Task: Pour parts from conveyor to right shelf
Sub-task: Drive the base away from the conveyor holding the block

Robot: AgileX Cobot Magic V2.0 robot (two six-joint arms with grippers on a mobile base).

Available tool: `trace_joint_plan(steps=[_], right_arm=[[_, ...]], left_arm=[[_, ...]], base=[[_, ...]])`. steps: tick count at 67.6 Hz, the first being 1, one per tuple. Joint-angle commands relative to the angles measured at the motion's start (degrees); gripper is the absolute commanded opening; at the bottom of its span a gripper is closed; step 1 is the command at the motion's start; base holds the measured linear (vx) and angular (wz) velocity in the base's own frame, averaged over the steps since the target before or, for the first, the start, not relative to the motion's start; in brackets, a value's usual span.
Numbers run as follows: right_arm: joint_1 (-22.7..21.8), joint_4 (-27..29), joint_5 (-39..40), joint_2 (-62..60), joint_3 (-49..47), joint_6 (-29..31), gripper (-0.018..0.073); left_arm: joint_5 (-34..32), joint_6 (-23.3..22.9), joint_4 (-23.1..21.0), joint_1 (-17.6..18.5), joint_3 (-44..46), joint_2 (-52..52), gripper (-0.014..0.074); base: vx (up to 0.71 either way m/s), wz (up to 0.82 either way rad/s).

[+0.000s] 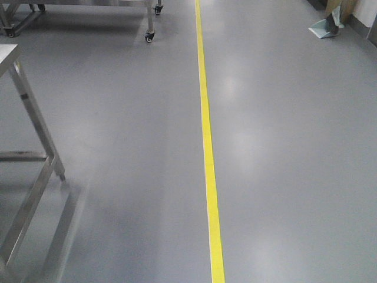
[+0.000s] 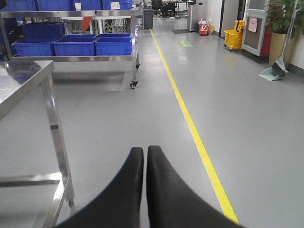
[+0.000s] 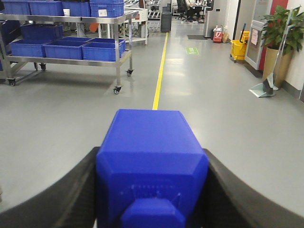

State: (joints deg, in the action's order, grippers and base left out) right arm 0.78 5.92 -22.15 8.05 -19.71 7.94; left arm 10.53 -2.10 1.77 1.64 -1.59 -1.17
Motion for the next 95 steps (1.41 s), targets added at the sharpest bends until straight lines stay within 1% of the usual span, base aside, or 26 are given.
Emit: trace_joint_plan(steps=[1, 60, 95], right_arm=[[-0.36, -0.02, 4.53, 0.54, -1.46, 0.51, -0.0009], [-0.36, -0.02, 4.54, 0.54, -1.46, 0.51, -0.0009], [-0.36, -0.03, 4.54, 0.54, -1.46, 0.51, -0.0009]], left_arm=[[-4.12, -0.42, 0.00, 0.28, 1.08, -0.19, -0.0006], [-4.12, -0.42, 0.00, 0.28, 1.08, -0.19, -0.0006], [-4.10, -0.42, -0.05, 0.28, 1.08, -0.19, -0.0006]], base=[[0.88, 0.01], [0.88, -0.08], [0.83, 0.08]])
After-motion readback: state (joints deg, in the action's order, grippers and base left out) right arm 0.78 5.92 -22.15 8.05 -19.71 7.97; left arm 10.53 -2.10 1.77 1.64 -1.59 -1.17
